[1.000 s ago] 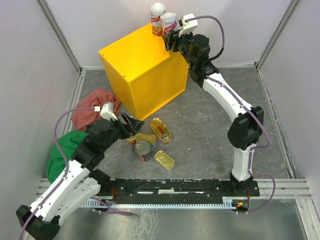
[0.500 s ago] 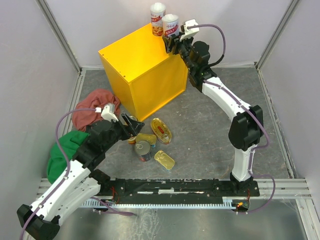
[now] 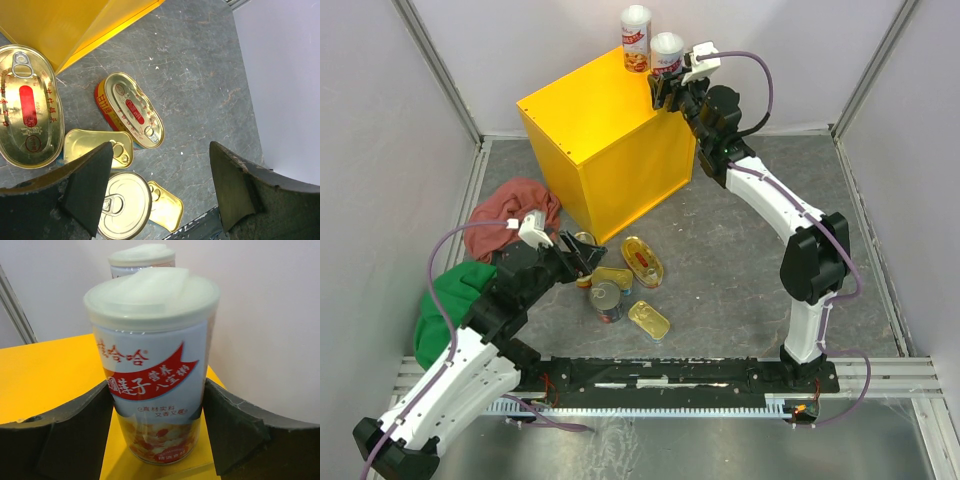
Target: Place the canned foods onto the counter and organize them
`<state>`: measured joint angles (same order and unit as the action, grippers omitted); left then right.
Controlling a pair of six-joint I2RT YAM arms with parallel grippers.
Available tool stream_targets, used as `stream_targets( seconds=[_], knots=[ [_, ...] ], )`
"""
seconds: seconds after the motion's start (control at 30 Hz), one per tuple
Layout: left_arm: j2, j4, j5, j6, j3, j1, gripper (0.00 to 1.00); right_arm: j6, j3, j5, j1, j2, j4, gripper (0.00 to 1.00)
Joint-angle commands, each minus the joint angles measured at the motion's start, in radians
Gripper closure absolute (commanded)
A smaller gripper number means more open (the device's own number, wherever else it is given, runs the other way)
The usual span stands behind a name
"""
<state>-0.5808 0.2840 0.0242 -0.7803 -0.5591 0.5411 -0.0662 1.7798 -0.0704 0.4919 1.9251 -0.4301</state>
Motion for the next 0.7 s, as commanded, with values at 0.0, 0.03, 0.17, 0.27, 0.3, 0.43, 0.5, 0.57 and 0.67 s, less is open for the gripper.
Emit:
stream_targets(
  seconds=[0.0, 0.03, 0.17, 0.27, 0.3, 0.43, 0.5, 0.57, 0.67],
  knots=[
    [0.021, -0.041, 0.004, -0.021, 0.008, 0.004, 0.16, -0.018, 0.017, -0.016, -0.012, -0.033, 0.002, 0.23],
    [0.024, -0.040, 0.005, -0.024, 0.011, 0.005, 0.16, -0.019, 0.018, -0.015, -0.014, -0.031, 0.007, 0.22],
    [0.035, -0.041, 0.006, -0.032, 0.016, 0.004, 0.16, -0.023, 0.024, -0.018, -0.017, -0.025, 0.018, 0.21],
    [0.040, -0.043, 0.009, -0.037, 0.019, 0.004, 0.17, -0.025, 0.063, -0.018, -0.024, -0.010, 0.049, 0.21],
    [0.041, -0.044, 0.011, -0.038, 0.020, 0.004, 0.17, -0.027, 0.086, -0.013, -0.026, 0.001, 0.065, 0.23],
    [0.041, -0.052, 0.013, -0.040, 0.022, 0.005, 0.17, -0.030, 0.208, 0.019, -0.040, 0.059, 0.142, 0.29],
    [0.041, -0.054, 0.015, -0.040, 0.023, 0.004, 0.16, -0.031, 0.238, 0.025, -0.044, 0.074, 0.162, 0.29],
    [0.038, -0.057, 0.016, -0.040, 0.024, 0.003, 0.17, -0.037, 0.277, 0.034, -0.049, 0.095, 0.184, 0.29],
    [0.033, -0.064, 0.016, -0.037, 0.023, 0.005, 0.17, -0.042, 0.334, 0.046, -0.052, 0.131, 0.216, 0.30]
  ],
)
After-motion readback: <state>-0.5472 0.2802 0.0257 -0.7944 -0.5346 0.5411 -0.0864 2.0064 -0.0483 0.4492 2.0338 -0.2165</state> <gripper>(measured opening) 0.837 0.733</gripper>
